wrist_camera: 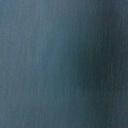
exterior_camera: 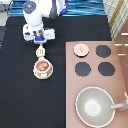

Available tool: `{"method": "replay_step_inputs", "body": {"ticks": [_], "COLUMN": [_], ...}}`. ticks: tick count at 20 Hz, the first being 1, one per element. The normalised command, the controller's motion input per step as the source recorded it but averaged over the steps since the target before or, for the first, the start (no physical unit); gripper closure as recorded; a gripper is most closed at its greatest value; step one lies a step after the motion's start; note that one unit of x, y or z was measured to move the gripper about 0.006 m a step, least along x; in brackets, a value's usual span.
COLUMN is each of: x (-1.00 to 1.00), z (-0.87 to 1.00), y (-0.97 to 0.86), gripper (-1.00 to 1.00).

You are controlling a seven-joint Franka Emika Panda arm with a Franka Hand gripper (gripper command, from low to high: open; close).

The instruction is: Take the lid off the pot, put the pot on the plate, and use the tool to push the pot to the front of the table.

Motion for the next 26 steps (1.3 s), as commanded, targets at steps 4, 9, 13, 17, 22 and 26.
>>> {"method": "replay_step_inputs", "body": {"ticks": [4, 9, 13, 17, 22, 26], "x": [1.0, 1.0, 1.0, 1.0, 1.0, 0.96], "z": [0.08, 0.12, 0.22, 0.3, 0.34, 0.3], "y": [0.0, 0.03, 0.12, 0.23, 0.29, 0.3], "gripper": [1.0, 1.0, 1.0, 1.0, 1.0, 1.0]}}
